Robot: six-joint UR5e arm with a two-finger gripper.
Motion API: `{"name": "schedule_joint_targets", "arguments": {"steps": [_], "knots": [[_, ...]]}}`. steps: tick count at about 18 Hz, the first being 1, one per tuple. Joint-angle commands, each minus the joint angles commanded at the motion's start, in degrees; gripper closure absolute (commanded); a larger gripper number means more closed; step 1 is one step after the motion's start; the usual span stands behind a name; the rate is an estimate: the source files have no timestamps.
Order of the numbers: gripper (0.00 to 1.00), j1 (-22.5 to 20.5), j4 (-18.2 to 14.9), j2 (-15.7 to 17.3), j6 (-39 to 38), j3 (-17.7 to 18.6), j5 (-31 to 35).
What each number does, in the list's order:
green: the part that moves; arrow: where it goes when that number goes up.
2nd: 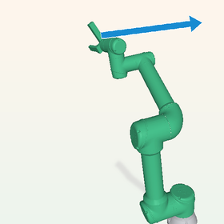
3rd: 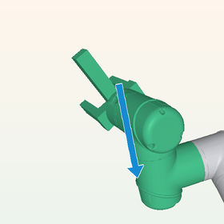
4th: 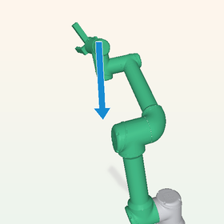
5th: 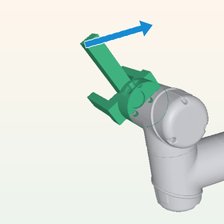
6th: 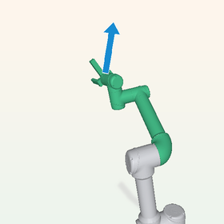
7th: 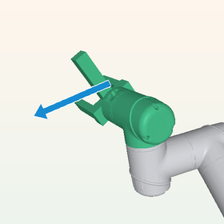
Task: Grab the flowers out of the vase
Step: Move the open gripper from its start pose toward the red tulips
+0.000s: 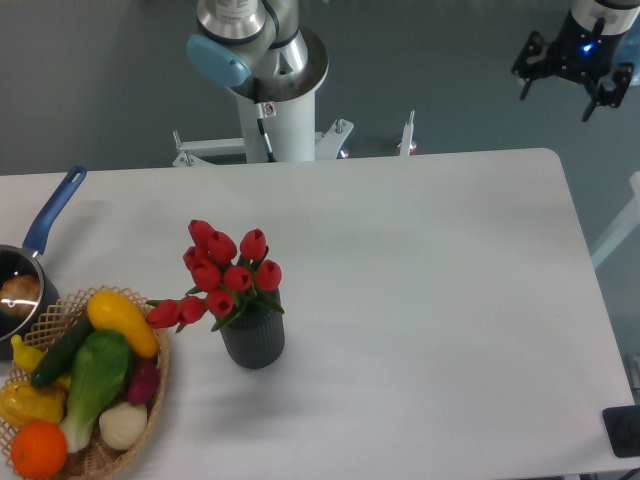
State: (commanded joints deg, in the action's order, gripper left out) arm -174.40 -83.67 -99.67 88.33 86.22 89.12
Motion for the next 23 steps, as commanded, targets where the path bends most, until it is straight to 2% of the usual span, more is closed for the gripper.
{"name": "schedule_joint_targets", "arguments": {"steps": [3, 5, 7, 9, 11, 15, 18, 20, 23], "knots": [[0.00, 3.53, -0.18, 0.17, 0.00, 1.31, -0.35], [0.00, 3.63, 1.22, 1.40, 0.17, 5.34, -0.61], [0.00, 3.54, 5.77, 3.24, -0.79, 9.13, -0.53], [0.00, 3.28, 8.52, 4.22, -2.54, 9.67, -0.61], [0.00, 1.71, 8.96, 4.39, -8.76, 9.49, -0.61], [0.00, 0.99, 9.05, 4.92, -9.67, 9.05, -2.19], [0.00, 1.52, 9.23, 6.41, -9.59, 9.49, -8.24], [0.00, 3.44, 9.14, 6.94, -10.19, 9.85, -10.19], [0.00, 4.25, 7.48, 8.26, -10.02, 10.37, -16.75]]}}
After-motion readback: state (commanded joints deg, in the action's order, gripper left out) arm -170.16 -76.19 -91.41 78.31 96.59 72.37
